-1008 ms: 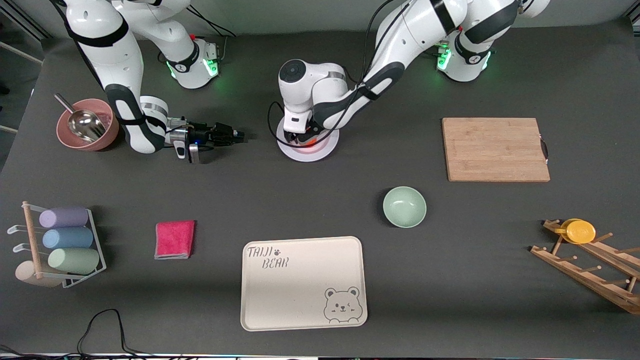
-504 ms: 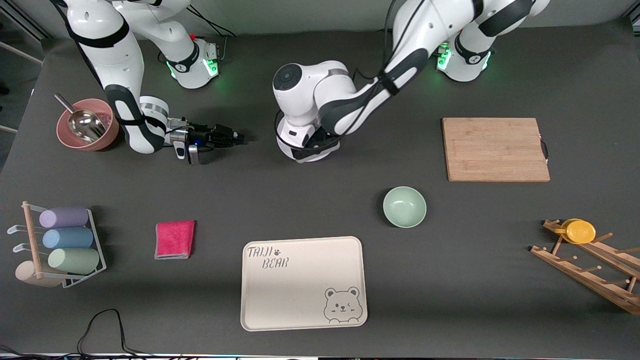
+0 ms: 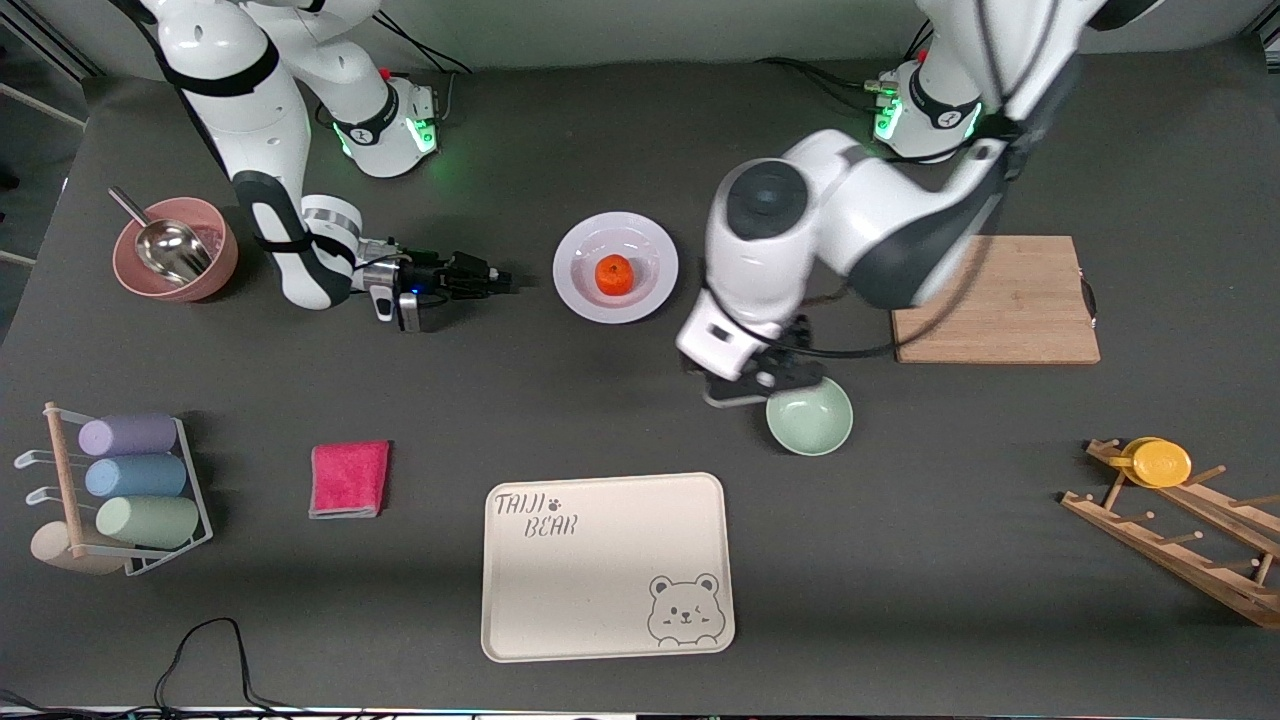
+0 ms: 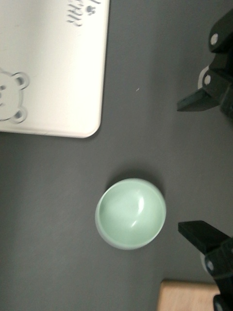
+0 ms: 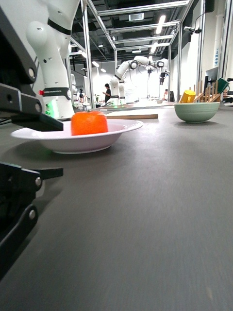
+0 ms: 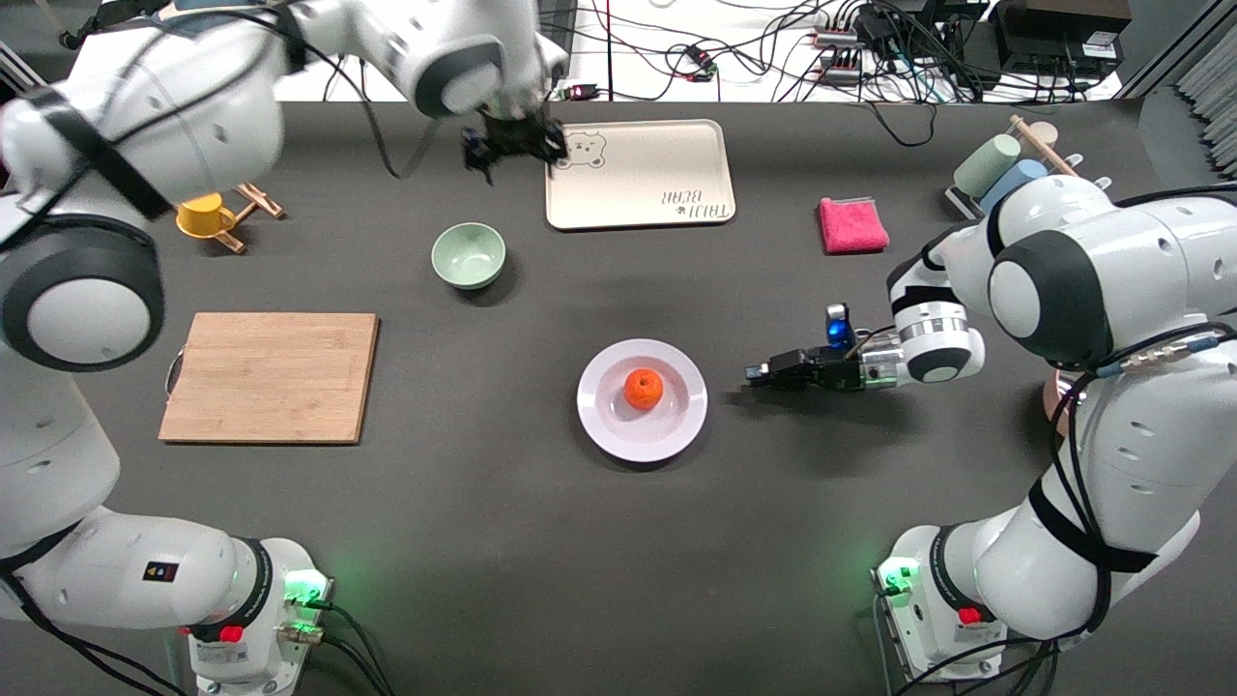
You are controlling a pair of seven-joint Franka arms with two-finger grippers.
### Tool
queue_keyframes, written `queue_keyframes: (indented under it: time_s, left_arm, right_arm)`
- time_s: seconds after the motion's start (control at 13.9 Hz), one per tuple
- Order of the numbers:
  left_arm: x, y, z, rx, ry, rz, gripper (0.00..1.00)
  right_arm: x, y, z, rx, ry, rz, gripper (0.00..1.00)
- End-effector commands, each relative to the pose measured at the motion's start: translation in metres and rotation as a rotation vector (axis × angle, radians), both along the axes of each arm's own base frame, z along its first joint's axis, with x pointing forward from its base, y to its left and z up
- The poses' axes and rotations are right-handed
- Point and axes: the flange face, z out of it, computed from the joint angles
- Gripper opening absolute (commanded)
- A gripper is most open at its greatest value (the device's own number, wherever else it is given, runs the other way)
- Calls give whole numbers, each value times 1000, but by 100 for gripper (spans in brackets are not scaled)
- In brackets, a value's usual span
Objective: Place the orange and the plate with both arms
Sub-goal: 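Withdraw the left gripper while the right gripper moves to the plate rim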
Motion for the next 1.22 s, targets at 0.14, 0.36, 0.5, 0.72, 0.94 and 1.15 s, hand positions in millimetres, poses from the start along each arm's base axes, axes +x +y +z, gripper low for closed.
queue_keyframes:
  time_s: [0.14, 0.36, 0.5, 0.72, 0.94, 1.15]
  left_arm:
    - [40, 109, 55, -25, 10, -68, 100]
    - [51, 193, 82, 27, 37, -77, 100]
    - [44, 225, 117, 16, 19, -115, 100]
    - [26, 248, 125, 42, 39, -139, 100]
    - [10, 281, 133, 39, 39, -190, 100]
    - [1, 317, 144, 47, 31, -234, 100]
  right_arm:
    - [3, 53, -8, -16, -34, -15, 37]
    - [6, 77, -7, -17, -43, -25, 37]
    - [5, 87, -8, -17, -44, -18, 37]
    - [5, 95, -7, -6, -43, -23, 37]
    - [4, 95, -8, -6, -41, -22, 23]
    - [4, 96, -7, -2, -44, -21, 1]
